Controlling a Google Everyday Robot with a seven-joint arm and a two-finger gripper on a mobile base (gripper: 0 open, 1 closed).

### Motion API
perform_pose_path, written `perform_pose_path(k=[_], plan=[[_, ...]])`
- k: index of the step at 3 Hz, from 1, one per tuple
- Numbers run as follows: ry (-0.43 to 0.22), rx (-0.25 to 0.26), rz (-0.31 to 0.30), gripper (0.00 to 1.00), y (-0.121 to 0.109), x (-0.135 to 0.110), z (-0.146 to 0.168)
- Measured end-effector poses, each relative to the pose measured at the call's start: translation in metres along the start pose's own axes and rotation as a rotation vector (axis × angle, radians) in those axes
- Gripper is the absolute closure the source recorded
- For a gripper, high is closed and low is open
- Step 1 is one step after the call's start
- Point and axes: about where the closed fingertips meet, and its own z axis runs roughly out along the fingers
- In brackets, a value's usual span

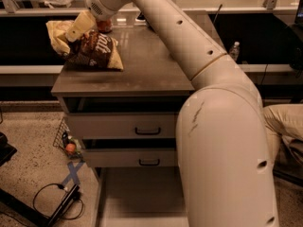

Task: Pick brown chip bag from bottom drawer and place on counter

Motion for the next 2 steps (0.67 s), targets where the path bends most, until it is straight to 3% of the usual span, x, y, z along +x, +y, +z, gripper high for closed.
perform_pose_path(k=[1,2], plan=[[-0.034,0.126,0.049,0.00,-0.034,-0.007,-0.067],[-0.048,0.244,0.132,0.00,-0.060,0.007,-0.121]])
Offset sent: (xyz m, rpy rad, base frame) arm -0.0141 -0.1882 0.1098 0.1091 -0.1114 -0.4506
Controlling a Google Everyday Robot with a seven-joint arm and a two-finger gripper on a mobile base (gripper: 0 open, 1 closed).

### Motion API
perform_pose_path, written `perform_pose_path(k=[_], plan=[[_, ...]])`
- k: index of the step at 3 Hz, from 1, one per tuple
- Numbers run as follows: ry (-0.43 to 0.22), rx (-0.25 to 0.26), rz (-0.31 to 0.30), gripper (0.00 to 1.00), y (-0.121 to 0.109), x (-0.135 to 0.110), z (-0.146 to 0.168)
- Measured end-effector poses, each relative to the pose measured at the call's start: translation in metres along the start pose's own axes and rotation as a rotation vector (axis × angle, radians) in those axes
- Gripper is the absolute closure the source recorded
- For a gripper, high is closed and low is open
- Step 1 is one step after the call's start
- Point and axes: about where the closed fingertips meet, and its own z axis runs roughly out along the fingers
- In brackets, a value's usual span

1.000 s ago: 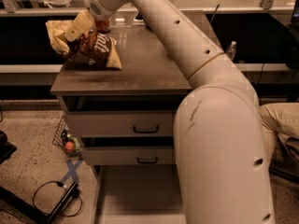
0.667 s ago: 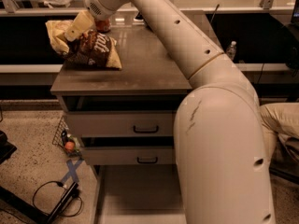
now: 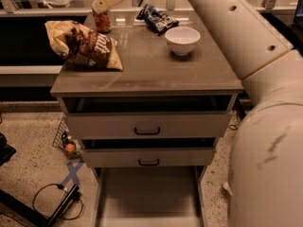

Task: Pick brown chip bag from bottom drawer and place on counter

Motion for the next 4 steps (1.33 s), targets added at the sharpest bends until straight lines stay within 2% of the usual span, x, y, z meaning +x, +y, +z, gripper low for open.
perform_pose_path(k=[1,2,3,4], plan=[[-0.013,0.112,0.127,0.00,-0.041,0.032,-0.032],[-0.040,0.207,0.248,0.00,-0.072,0.068,-0.058],[-0.056,0.276,0.340,0.00,-0.086,0.100,-0.082],[-0.055,0.274,0.341,0.00,-0.085,0.100,-0.081]])
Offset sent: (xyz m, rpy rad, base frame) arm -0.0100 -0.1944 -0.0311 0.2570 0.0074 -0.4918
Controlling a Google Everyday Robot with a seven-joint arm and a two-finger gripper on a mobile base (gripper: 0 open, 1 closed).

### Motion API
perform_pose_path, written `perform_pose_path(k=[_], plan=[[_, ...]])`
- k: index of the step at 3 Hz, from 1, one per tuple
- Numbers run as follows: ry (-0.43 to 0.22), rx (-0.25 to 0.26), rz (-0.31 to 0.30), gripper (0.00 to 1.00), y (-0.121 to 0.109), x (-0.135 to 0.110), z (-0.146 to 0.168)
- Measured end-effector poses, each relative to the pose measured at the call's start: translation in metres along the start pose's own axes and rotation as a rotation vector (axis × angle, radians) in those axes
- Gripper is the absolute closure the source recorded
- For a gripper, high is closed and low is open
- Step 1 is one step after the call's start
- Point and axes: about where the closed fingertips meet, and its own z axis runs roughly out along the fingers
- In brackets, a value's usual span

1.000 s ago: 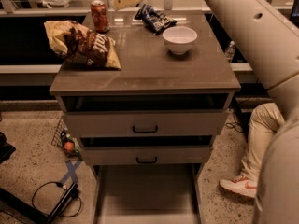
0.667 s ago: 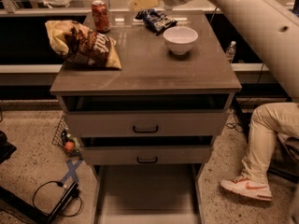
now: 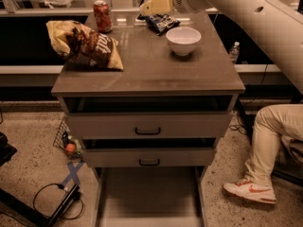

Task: Pick brown chip bag from bottom drawer and place on counter

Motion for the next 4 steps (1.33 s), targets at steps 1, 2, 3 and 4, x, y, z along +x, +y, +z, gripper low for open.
perform_pose_path(k=[1,2,3,4], plan=[[-0.065,0.069,0.082,0.00,-0.029,-0.008,-0.023],[-0.147,0.156,0.158,0.00,-0.058,-0.014,-0.065],[-0.235,0.213,0.213,0.00,-0.074,-0.017,-0.108],[-0.255,0.212,0.247,0.00,-0.075,-0.018,-0.113]])
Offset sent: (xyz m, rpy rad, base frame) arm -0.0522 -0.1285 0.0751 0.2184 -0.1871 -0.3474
